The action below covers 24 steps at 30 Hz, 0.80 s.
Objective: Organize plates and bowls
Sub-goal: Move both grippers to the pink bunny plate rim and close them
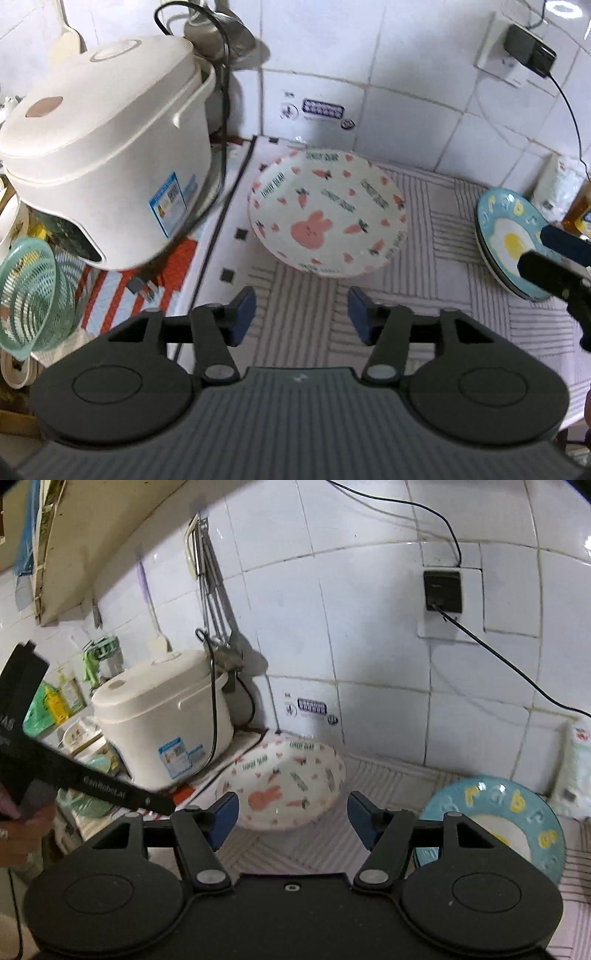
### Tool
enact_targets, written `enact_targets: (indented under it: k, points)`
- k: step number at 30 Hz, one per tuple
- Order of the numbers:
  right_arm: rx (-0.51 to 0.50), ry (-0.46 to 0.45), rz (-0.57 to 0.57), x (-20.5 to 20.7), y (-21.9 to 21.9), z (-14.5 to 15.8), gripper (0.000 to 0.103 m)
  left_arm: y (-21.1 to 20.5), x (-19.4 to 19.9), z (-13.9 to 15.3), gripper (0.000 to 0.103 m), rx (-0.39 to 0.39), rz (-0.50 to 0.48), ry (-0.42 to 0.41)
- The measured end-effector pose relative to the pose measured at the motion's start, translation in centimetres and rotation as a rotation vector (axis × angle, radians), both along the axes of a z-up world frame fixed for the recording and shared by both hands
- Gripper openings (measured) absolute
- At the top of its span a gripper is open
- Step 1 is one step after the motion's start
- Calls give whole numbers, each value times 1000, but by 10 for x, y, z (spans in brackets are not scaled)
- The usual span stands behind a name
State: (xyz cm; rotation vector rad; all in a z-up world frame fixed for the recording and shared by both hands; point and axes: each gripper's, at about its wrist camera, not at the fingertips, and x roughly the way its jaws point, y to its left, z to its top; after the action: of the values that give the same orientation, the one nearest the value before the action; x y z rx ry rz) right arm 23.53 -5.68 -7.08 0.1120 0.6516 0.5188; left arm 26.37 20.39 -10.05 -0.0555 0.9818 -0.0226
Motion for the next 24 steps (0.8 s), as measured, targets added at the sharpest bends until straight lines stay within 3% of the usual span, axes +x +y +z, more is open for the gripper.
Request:
enact_targets:
  k: [4, 7, 13, 17, 24]
  points:
    - [39, -25, -56, 12, 13, -9, 75, 9, 10, -6, 62, 4, -38, -29]
    - [54, 10, -87, 25, 22, -20, 75, 18, 24, -13, 62, -23, -46, -41]
    - [166, 157, -191, 52, 28, -53, 75, 34, 56, -41, 62, -27, -25, -21]
    - [220, 257, -274, 70, 28, -83, 74, 33, 72, -64, 62, 47, -44, -28]
    - [253, 355, -340, 88, 27, -121, 70, 39, 96, -94, 62, 2, -71, 15]
